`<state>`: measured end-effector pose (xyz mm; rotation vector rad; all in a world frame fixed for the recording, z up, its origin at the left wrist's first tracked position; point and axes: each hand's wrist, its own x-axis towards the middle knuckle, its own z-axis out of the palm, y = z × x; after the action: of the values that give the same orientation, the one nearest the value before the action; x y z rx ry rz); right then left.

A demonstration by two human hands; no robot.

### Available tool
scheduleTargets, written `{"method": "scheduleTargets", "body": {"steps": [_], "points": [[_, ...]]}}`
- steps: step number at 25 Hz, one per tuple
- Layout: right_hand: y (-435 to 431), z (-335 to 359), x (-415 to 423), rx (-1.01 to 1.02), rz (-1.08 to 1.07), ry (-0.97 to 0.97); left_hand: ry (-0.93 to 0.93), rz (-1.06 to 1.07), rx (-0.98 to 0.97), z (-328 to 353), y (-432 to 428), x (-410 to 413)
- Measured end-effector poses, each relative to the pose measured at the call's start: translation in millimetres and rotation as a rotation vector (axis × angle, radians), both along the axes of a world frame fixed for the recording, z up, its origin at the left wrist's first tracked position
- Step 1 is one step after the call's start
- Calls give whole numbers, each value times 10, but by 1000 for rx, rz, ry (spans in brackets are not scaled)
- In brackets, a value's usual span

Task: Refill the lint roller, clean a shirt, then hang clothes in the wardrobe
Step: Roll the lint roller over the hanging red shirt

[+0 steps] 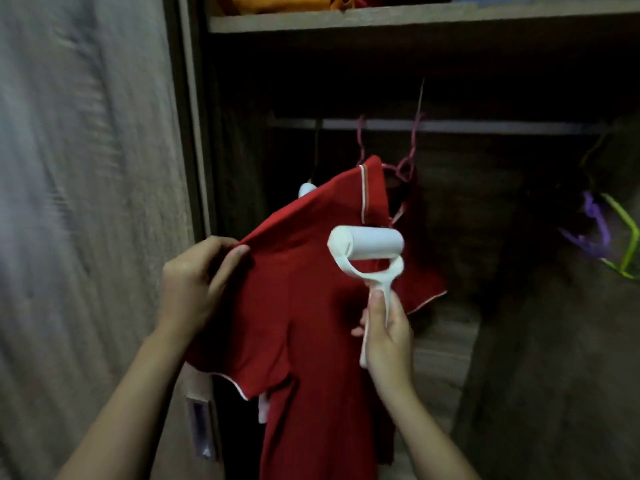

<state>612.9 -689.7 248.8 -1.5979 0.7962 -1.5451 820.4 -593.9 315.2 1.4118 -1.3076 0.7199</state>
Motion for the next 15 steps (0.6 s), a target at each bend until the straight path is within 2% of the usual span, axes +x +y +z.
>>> {"method": "scheduleTargets", "body": {"steps": [2, 5, 11, 13, 15], "points": [[59, 199, 283, -45, -11, -21, -123, 34, -12, 146, 14, 68], [151, 288, 684, -72, -32, -42, -36, -46, -49, 311, 17, 153], [692, -593, 1098, -7, 117, 239, 40, -155, -62, 332, 12, 360], [558, -399, 1093, -19, 51, 170, 54, -185, -66, 354, -11, 387], [174, 44, 1070, 22, -112, 35, 78, -208, -73, 356, -28, 385]]}}
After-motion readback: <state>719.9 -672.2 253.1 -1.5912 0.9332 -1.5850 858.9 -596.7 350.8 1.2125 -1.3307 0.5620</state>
